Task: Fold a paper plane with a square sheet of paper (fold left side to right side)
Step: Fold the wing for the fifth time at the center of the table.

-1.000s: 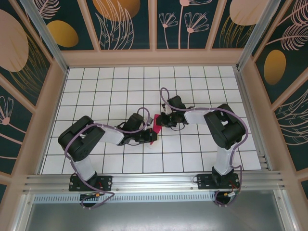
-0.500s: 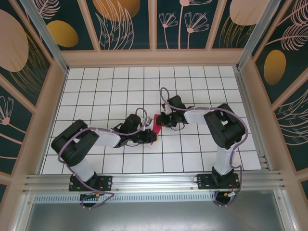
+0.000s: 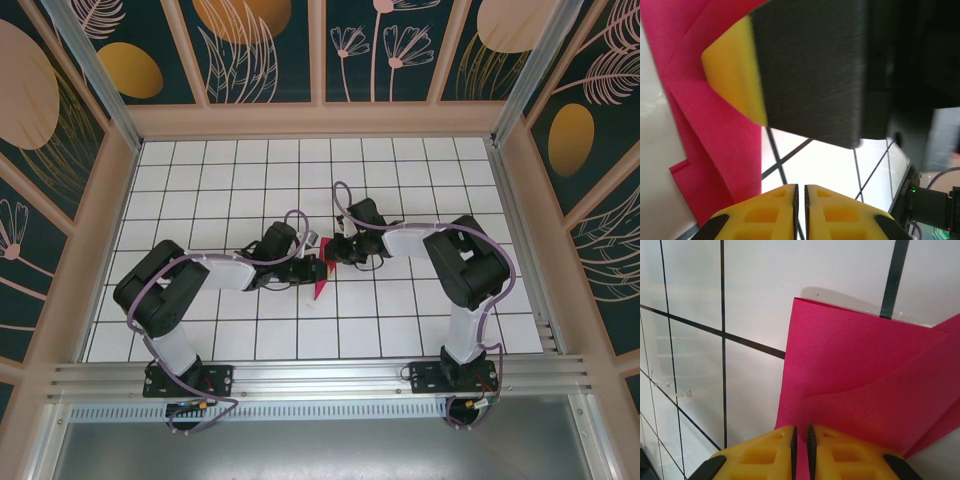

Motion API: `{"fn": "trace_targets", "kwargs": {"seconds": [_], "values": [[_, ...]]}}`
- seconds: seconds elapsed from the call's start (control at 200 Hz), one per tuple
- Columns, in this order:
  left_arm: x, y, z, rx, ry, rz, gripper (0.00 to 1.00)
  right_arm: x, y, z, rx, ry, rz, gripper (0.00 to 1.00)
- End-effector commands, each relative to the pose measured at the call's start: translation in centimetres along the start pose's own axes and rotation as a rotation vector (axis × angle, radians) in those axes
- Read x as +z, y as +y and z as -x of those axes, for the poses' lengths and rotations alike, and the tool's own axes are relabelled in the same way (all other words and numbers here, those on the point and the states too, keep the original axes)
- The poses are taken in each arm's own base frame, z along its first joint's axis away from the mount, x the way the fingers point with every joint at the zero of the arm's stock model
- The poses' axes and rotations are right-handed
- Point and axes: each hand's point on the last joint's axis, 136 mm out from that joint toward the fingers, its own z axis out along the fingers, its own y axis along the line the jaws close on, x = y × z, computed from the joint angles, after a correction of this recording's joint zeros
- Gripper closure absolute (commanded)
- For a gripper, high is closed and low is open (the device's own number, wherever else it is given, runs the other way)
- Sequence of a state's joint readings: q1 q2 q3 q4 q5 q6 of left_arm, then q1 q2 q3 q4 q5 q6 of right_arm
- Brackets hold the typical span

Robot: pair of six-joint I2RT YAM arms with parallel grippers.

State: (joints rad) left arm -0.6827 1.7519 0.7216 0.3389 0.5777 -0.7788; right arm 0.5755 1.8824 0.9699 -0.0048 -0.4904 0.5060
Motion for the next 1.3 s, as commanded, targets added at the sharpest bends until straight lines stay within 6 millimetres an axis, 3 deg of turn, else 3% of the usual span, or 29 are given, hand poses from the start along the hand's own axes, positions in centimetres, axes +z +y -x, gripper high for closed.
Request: {"fn": "trace_targets", "kwargs": {"seconds": [0.0, 0.195, 0.325, 0.51, 0.661, 1.166, 1.291], "values": [[0.7, 0.6, -0.5, 0.014, 0.042, 0.006, 0.85, 0.6, -5.1, -2.1, 0.076, 0.058, -0.166, 0.81], [1.8, 2.6, -1.9, -0.013, 0.090, 0.047, 0.86, 0.6, -5.0, -1.9, 0.073, 0.056, -0.166, 0.82], [2.3, 3.9, -3.4, -0.011, 0.138, 0.106, 0.87, 0.5, -4.7, -1.7, 0.067, 0.053, -0.160, 0.88], [2.1, 6.3, -5.0, -0.033, 0.166, 0.205, 0.90, 0.5, -4.5, -1.2, 0.044, 0.047, -0.166, 0.90], [1.8, 8.0, -6.2, -0.063, 0.176, 0.257, 0.93, -0.4, -5.9, 0.5, 0.061, 0.006, -0.169, 0.91], [1.9, 8.6, -6.9, -0.080, 0.181, 0.258, 0.95, -2.7, -9.2, 6.6, 0.082, -0.108, -0.163, 0.92], [1.9, 8.1, -6.6, -0.075, 0.172, 0.242, 0.95, -3.7, -8.7, 8.0, 0.061, -0.142, -0.156, 0.92]]}}
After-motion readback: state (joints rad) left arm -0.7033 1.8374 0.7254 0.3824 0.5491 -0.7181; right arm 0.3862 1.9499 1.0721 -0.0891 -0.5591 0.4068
